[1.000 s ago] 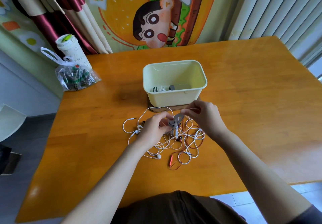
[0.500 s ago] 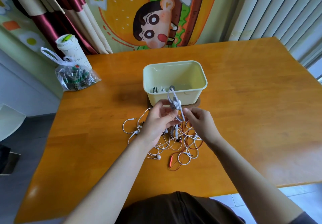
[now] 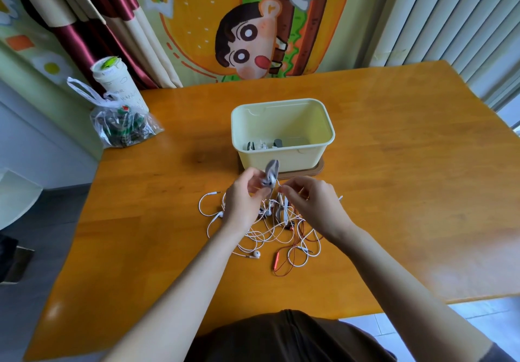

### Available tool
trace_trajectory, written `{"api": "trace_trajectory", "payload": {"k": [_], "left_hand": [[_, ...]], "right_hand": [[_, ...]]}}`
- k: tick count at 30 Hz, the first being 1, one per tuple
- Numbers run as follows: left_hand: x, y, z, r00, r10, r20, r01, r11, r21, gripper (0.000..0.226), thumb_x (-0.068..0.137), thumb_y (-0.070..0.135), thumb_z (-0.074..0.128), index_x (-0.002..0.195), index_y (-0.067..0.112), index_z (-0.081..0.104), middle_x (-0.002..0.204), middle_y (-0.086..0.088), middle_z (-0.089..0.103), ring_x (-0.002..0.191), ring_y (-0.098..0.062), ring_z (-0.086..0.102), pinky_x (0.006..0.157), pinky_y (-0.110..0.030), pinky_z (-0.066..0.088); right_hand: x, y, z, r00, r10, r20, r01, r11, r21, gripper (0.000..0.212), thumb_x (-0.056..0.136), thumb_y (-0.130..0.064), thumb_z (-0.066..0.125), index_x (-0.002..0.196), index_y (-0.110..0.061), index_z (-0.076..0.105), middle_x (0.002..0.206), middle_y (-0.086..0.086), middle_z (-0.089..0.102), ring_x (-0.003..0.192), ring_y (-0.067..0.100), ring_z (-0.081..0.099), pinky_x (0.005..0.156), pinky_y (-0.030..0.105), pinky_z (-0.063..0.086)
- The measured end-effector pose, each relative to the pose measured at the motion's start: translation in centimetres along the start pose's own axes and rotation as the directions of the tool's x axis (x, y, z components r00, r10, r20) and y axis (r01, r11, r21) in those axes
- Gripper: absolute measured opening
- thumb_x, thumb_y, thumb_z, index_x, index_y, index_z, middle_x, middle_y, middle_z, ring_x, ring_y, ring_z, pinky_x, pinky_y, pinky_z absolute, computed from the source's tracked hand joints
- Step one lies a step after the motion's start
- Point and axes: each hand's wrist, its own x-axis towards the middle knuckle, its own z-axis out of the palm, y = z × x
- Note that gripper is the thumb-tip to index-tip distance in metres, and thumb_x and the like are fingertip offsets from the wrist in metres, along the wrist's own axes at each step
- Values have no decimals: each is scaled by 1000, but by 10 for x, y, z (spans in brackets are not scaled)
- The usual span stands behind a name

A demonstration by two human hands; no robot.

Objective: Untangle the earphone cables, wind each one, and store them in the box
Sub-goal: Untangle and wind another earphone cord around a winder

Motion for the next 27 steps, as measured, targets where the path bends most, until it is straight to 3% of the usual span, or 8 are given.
{"api": "trace_trajectory", "payload": {"k": [5,9,13,17,22,25,27], "left_hand": [[-4,-8,-5,991,27,130,-43,992,121,16,85,6,68,99,12,64,89,5,63,79,-8,56,62,-5,41],[-7,-6,-7,969,44,241,-79,988,135,20,85,4,66,103,13,63,95,7,62,84,-6,57,65,-1,41],[-8,-3,-9,934,77,348,-104,993,59,22,85,5,67,98,21,62,95,10,64,92,-7,61,79,-17,47],[-9,11,-9,940,91,329,-17,975,-220,26,83,7,69,92,30,61,81,20,65,87,-5,61,81,-18,49],[-5,28,-5,956,-6,294,211,712,-670,22,88,-4,56,102,14,56,90,1,67,87,-18,66,80,-34,57],[1,30,-4,961,-126,248,277,516,-811,18,89,-4,52,101,10,54,94,-7,64,84,-18,67,73,-30,58],[5,26,-5,957,-217,192,276,482,-831,17,89,-4,55,100,9,55,93,-8,62,85,-20,63,69,-26,57]], "right_hand": [[8,3,-16,999,-37,1,37,998,-55,15,88,-26,64,76,-17,66,57,-17,52,56,-5,51,51,11,35],[14,7,-24,999,-29,-28,28,998,-47,21,87,-31,65,74,-14,67,55,-14,51,53,-3,49,48,11,34],[20,18,-23,999,4,-35,-5,1000,-28,26,85,-36,64,77,-12,69,59,-9,57,51,3,48,49,11,33],[21,21,-21,997,66,-43,-63,997,55,23,90,-30,62,68,-21,61,52,-13,48,45,0,43,46,13,31],[12,18,-8,996,94,3,-92,973,210,32,95,-28,53,67,-13,60,55,-3,47,48,5,36,48,20,28],[4,15,3,994,101,33,-106,972,211,33,95,-28,53,70,-8,62,56,-2,49,48,4,36,48,19,29],[0,12,6,995,95,41,-101,973,209,31,95,-28,53,77,-7,66,58,-3,53,48,2,40,49,17,30]]}}
